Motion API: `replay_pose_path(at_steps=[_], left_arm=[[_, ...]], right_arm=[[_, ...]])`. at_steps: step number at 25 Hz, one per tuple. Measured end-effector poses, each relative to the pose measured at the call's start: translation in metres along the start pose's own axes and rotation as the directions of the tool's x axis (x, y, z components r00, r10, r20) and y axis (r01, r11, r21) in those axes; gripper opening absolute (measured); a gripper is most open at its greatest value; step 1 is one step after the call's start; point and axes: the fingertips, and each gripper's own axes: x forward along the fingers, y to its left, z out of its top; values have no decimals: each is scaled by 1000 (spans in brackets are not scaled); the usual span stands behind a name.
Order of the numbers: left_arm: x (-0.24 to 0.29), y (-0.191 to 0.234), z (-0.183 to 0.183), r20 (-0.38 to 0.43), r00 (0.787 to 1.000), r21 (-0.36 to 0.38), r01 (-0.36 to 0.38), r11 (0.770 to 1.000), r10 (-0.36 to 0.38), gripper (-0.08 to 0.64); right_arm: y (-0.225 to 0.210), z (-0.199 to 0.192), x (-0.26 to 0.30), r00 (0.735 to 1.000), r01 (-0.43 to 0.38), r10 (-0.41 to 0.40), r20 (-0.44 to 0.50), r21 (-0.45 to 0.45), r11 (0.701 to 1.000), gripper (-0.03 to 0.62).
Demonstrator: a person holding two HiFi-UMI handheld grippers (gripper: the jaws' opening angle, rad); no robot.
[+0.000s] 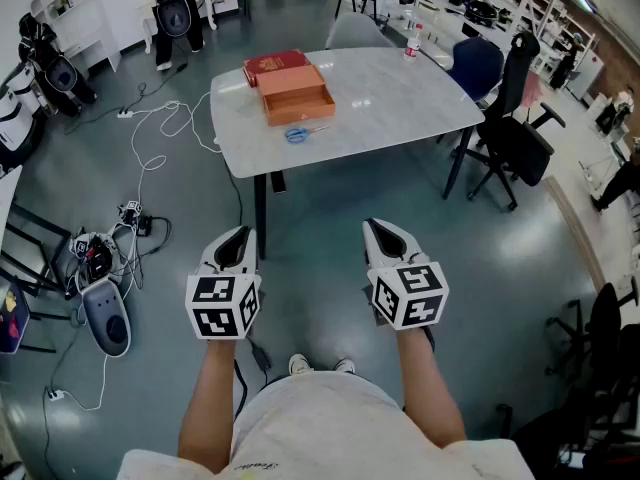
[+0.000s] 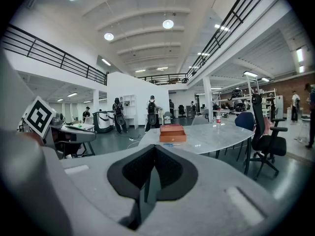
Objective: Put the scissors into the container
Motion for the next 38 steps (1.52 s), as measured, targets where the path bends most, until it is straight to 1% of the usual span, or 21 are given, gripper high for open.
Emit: replay_pose_path(at_steps=[6, 12, 22, 27, 32, 38], left_arm=[[7, 17, -3, -5, 1000, -7, -3, 1000, 3, 29], [20, 27, -8, -3, 1000, -20, 24, 1000, -24, 29], [51, 43, 4, 12, 999, -23, 38, 999, -38, 31], [74, 42, 6, 3, 999, -16, 39, 999, -39, 31], [108, 39, 16, -10, 1000, -8, 17, 1000, -17, 32], [157, 35, 32, -8, 1000, -30, -2, 1000, 2, 32]], right_arm=[[5, 0, 14, 1000, 10, -10, -12, 5, 1000, 5], [10, -1, 29, 999, 20, -20, -24, -8, 1000, 5], [5, 7, 66, 999, 11, -12, -31, -12, 1000, 5], [-10, 6, 86, 999, -8, 8, -32, -4, 1000, 5], [-35, 11, 116, 998, -46, 47, -40, 5, 999, 5], [-75, 22, 156, 994, -93, 93, -50, 14, 996, 5]])
